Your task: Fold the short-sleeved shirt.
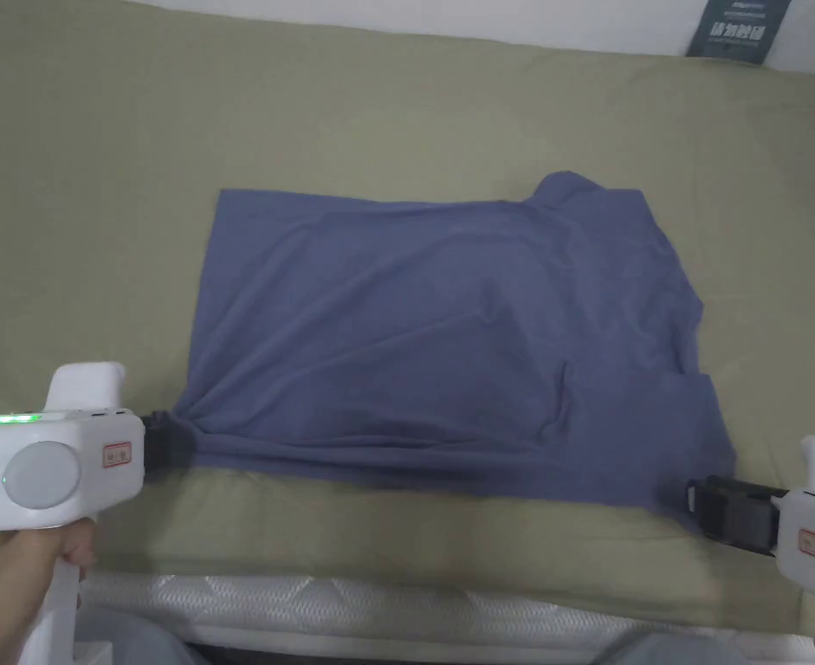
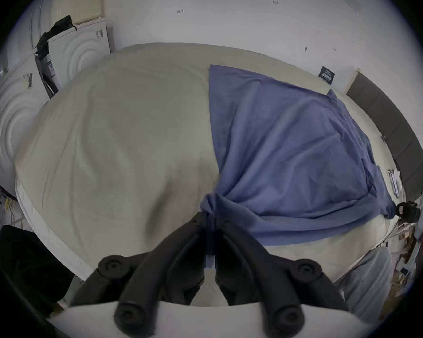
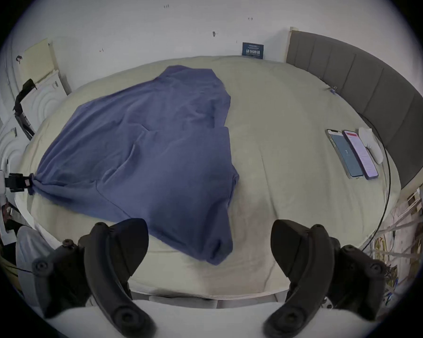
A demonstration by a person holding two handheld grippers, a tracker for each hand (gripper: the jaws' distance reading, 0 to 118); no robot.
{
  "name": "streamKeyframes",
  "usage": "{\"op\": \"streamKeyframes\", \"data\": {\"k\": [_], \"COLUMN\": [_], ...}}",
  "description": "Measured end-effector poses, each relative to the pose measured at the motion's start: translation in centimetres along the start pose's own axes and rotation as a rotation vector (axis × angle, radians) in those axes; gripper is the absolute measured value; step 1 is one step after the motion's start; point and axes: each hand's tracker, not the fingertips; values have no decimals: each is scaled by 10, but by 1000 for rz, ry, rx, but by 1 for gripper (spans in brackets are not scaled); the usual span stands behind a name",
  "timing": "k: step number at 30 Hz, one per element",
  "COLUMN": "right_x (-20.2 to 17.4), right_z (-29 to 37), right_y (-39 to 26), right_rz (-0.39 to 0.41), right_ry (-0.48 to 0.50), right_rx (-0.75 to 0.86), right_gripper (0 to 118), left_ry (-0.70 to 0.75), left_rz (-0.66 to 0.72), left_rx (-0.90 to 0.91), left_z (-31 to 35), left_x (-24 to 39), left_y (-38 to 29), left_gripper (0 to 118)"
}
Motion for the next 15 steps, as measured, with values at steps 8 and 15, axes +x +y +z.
{"op": "streamKeyframes", "data": {"k": [8, 15], "right_x": [5, -2], "right_z": [-5, -6], "right_y": [25, 100], "right_rz": [-32, 3], "right_ry": [6, -9], "right_rx": [21, 135], "right_gripper": [10, 9], "left_ry": [-13, -18], "left_rz": [8, -36], "left_rx": [8, 99], "left_z": [6, 8], "left_x": [-1, 15], "left_y": [13, 77], "left_gripper": [7, 7]}}
